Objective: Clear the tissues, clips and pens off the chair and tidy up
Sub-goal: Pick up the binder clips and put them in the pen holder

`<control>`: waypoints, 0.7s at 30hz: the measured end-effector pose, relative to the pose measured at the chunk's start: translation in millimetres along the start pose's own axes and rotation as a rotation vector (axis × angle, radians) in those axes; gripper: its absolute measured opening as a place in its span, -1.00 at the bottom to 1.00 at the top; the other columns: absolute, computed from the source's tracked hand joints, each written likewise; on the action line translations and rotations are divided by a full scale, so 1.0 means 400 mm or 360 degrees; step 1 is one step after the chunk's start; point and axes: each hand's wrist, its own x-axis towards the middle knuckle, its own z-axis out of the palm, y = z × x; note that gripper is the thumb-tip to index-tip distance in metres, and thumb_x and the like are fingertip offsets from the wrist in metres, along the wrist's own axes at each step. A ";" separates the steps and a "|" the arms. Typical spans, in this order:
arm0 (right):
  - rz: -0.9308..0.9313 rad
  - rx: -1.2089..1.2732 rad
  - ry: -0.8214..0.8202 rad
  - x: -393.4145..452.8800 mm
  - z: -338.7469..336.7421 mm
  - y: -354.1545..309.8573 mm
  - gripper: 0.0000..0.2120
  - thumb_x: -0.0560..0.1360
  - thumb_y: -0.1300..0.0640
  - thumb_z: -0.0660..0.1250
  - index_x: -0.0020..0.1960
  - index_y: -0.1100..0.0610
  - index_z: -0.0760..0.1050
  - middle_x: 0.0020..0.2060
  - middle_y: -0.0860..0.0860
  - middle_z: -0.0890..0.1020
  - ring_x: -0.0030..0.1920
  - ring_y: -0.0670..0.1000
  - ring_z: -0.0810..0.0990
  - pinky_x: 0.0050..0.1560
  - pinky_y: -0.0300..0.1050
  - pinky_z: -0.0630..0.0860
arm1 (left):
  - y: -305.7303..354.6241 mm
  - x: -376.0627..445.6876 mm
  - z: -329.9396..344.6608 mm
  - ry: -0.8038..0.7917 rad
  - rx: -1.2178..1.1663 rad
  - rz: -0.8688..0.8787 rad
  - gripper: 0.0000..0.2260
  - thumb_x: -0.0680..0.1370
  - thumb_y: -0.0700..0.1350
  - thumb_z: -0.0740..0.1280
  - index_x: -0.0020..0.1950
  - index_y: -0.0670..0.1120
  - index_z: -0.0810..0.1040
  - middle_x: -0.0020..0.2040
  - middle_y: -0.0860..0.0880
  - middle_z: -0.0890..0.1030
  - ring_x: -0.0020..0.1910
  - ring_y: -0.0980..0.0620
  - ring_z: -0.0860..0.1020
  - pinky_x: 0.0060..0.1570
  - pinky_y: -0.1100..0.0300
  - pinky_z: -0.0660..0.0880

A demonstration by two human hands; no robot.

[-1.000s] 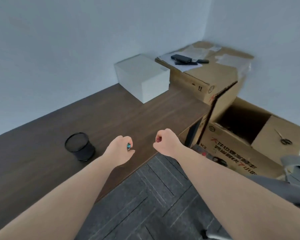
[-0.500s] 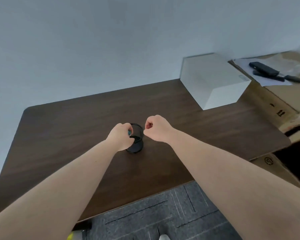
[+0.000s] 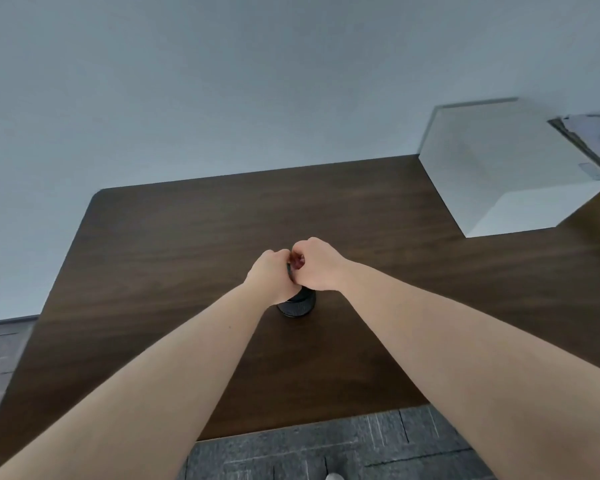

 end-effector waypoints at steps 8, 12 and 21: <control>-0.0119 -0.0006 -0.0049 0.010 0.012 -0.006 -0.88 0.44 0.22 0.28 -0.24 0.11 0.36 -0.20 0.05 0.50 -0.18 0.10 0.46 -0.23 -0.10 0.36 | -0.020 -0.011 -0.007 -0.0010 -0.0049 -0.0030 -0.60 0.37 -0.12 0.40 0.19 -0.11 0.44 0.09 -0.08 0.47 0.08 -0.13 0.51 -0.05 0.15 0.41; -0.0162 -0.0077 -0.0095 0.004 0.014 0.009 -0.89 0.44 0.23 0.29 -0.10 0.11 0.37 -0.10 0.08 0.51 -0.13 0.06 0.44 -0.16 -0.11 0.34 | -0.020 -0.018 -0.012 -0.0033 -0.0076 -0.0006 -0.55 0.37 -0.18 0.42 0.23 -0.09 0.42 0.16 -0.13 0.47 0.11 -0.15 0.49 -0.02 0.14 0.40; -0.0122 -0.0087 -0.0082 0.011 0.011 0.031 -0.59 0.38 0.19 0.47 0.20 0.11 0.48 0.14 0.11 0.49 0.13 0.12 0.54 0.06 -0.02 0.51 | -0.026 -0.029 -0.043 -0.0033 0.0008 0.0068 -0.51 0.36 -0.09 0.47 0.26 -0.05 0.44 0.20 -0.10 0.50 0.17 -0.09 0.49 0.09 0.13 0.41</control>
